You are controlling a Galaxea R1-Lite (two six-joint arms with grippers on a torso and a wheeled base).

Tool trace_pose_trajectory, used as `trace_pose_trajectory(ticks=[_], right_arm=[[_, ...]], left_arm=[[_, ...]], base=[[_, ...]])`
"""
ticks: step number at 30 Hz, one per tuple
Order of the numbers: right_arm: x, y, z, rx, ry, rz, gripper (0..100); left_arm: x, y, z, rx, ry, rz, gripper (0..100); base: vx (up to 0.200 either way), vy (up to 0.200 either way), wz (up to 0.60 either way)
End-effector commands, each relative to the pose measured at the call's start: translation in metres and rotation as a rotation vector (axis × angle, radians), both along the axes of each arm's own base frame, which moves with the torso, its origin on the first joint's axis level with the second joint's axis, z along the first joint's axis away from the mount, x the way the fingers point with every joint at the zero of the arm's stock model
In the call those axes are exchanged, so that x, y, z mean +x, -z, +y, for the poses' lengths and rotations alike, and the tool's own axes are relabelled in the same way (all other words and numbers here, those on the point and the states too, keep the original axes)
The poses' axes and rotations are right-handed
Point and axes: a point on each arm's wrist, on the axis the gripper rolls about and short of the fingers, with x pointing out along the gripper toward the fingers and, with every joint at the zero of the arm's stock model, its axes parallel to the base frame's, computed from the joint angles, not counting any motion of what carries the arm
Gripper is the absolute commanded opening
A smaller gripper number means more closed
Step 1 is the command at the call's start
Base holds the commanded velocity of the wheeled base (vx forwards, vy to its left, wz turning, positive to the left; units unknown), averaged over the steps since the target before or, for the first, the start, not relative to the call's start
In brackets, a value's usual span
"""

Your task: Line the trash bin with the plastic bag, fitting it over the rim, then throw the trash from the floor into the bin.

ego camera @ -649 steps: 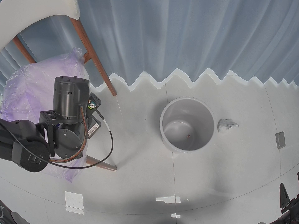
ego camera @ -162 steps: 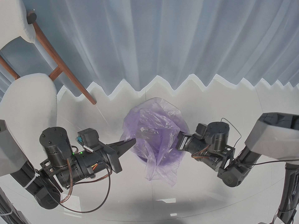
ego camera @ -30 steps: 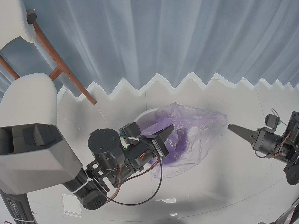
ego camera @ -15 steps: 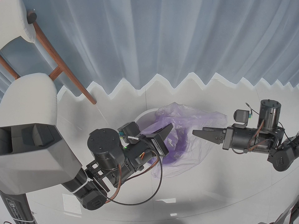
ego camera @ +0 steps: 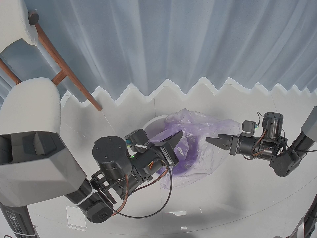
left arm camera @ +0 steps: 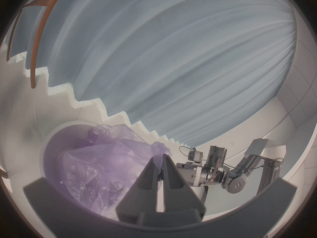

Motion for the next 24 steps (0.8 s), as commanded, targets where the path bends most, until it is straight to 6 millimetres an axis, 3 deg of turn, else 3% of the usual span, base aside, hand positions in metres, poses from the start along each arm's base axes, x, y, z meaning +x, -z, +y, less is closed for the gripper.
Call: trace_pose_trajectory(ticks=[1, 4, 8, 12, 13, 18, 24], right_arm=[[0.002, 0.024, -0.013, -0.024, 0.035, 0.068, 100], [0.006, 0.050, -0.021, -0.061, 0.050, 0.079, 100], [0.013, 0.051, -0.027, -0.053, 0.071, 0.031, 100], [0.014, 0.037, -0.023, -0.043, 0.060, -0.019, 100], [0.012, 0.029, -0.008, -0.038, 0.021, -0.044, 100], [0.010, 0.008, 0.018, -0.028, -0.047, -0.099, 100], [0.013, -0.018, 0.021, -0.061, -0.063, -0.057, 100]], left_arm=[[-0.001, -0.001, 0.000, -0.001, 0.001, -0.001, 0], [-0.001, 0.000, 0.000, 0.000, 0.002, 0.000, 0], [-0.001, 0.000, 0.000, 0.001, -0.001, 0.002, 0], [-0.001, 0.001, 0.000, 0.002, 0.001, 0.003, 0], [-0.003, 0.001, 0.000, 0.005, 0.004, 0.006, 0], [-0.003, 0.001, 0.001, 0.007, 0.002, 0.008, 0], [-0.003, 0.002, 0.001, 0.008, 0.004, 0.009, 0]], base=[[0.000, 0.000, 0.00], [0.000, 0.000, 0.00], [0.000, 0.000, 0.00], [0.000, 0.000, 0.00], [0.000, 0.000, 0.00], [0.000, 0.000, 0.00], [0.000, 0.000, 0.00]])
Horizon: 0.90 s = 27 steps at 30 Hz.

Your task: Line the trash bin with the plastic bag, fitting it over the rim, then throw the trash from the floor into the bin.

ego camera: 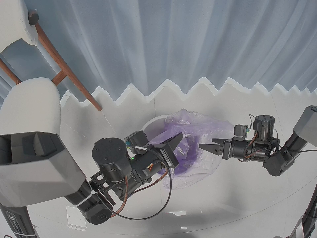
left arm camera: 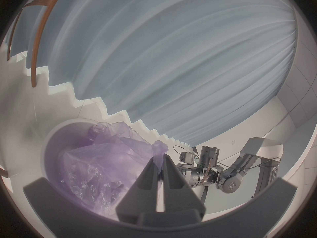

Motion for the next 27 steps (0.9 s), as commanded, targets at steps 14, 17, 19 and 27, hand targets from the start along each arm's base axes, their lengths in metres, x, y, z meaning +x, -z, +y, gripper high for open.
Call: trace_pose_trajectory(ticks=[14, 17, 19, 27], right_arm=[[0.030, -0.018, 0.020, -0.281, 0.020, -0.033, 100], [0.038, -0.017, 0.022, -0.304, 0.029, -0.023, 100], [0.045, -0.015, 0.024, -0.341, 0.039, -0.013, 100], [0.060, 0.006, 0.032, -0.424, 0.038, 0.064, 100]], left_arm=[[0.000, 0.003, -0.001, 0.007, 0.003, 0.006, 0], [0.000, 0.003, -0.001, 0.006, 0.003, 0.005, 0], [-0.001, 0.002, -0.001, 0.005, 0.004, 0.004, 0], [-0.001, 0.004, -0.002, 0.010, 0.006, 0.009, 0]], base=[[0.000, 0.000, 0.00], [0.000, 0.000, 0.00], [0.000, 0.000, 0.00], [0.000, 0.000, 0.00]])
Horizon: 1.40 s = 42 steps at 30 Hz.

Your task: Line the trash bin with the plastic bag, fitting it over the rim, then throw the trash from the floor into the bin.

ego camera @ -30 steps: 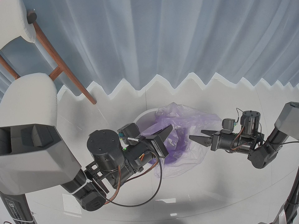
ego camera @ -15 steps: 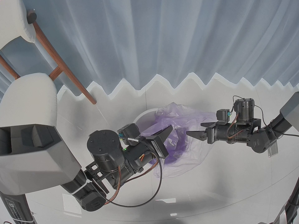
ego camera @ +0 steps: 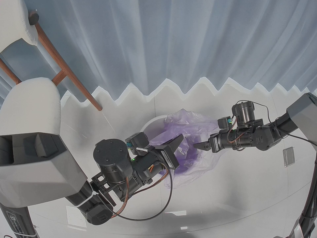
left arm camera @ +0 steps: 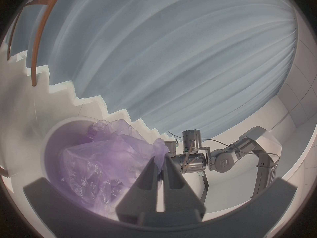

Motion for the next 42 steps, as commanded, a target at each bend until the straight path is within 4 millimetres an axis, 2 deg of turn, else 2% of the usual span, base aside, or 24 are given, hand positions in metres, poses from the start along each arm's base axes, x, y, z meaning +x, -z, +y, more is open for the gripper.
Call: trace_pose_trajectory(ticks=[1, 7, 13, 20, 24, 25, 30, 36, 37, 39, 42], right_arm=[[0.016, 0.021, 0.006, -0.030, 0.003, 0.044, 100], [0.031, 0.024, 0.017, -0.054, 0.022, 0.030, 100], [0.042, 0.039, 0.024, -0.080, 0.038, 0.037, 100], [0.039, 0.047, 0.036, -0.125, 0.046, 0.034, 100], [0.039, 0.045, 0.045, -0.129, 0.042, 0.014, 100], [0.039, 0.044, 0.046, -0.131, 0.044, 0.009, 0], [0.038, 0.041, 0.046, -0.140, 0.059, -0.004, 0], [0.029, -0.002, 0.042, -0.097, 0.116, -0.069, 0], [0.029, -0.002, 0.042, -0.097, 0.116, -0.069, 0], [0.012, -0.024, 0.035, -0.081, 0.117, -0.078, 0], [-0.006, -0.033, 0.030, -0.080, 0.110, -0.075, 0]], left_arm=[[0.000, 0.001, -0.001, 0.003, 0.001, 0.003, 0], [0.000, 0.001, 0.000, 0.001, 0.001, 0.001, 0], [-0.001, 0.008, -0.004, 0.017, 0.010, 0.015, 0], [-0.001, 0.006, -0.004, 0.014, 0.011, 0.010, 0], [-0.002, 0.005, -0.004, 0.012, 0.011, 0.008, 0], [-0.002, 0.004, -0.004, 0.010, 0.011, 0.007, 0], [-0.002, 0.003, -0.004, 0.008, 0.011, 0.004, 0], [0.002, -0.002, 0.001, 0.026, -0.010, -0.037, 0], [0.002, -0.002, 0.001, 0.026, -0.010, -0.037, 0], [0.001, -0.009, 0.004, 0.010, -0.015, -0.051, 0], [0.002, -0.014, 0.006, 0.001, -0.021, -0.061, 0]], base=[[0.000, 0.000, 0.00], [0.000, 0.000, 0.00], [0.000, 0.000, 0.00], [0.000, 0.000, 0.00], [0.000, 0.000, 0.00], [0.000, 0.000, 0.00], [0.000, 0.000, 0.00], [0.000, 0.000, 0.00], [0.000, 0.000, 0.00], [0.000, 0.000, 0.00], [0.000, 0.000, 0.00]])
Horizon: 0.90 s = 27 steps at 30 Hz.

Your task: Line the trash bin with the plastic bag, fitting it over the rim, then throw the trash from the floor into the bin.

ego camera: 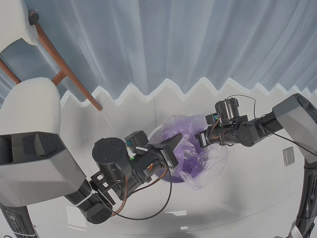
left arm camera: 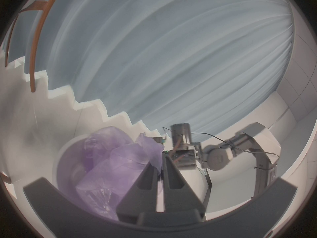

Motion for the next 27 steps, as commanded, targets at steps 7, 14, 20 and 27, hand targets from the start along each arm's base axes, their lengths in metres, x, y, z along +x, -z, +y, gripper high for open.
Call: trace_pose_trajectory(ticks=[7, 14, 20, 27], right_arm=[[-0.060, -0.052, -0.019, 0.039, -0.017, -0.063, 0], [-0.111, -0.075, -0.021, 0.140, -0.035, -0.049, 0], [-0.148, -0.079, -0.020, 0.238, -0.106, 0.034, 0], [-0.170, -0.055, -0.014, 0.238, -0.199, 0.040, 0]], left_arm=[[0.001, -0.020, 0.010, -0.041, -0.023, -0.043, 0], [0.008, -0.044, 0.035, -0.081, -0.068, -0.091, 0], [0.002, -0.058, 0.044, -0.097, -0.047, -0.124, 0], [-0.009, -0.066, 0.048, -0.085, -0.025, -0.114, 0]], base=[[0.000, 0.000, 0.00], [0.000, 0.000, 0.00], [0.000, 0.000, 0.00], [0.000, 0.000, 0.00]])
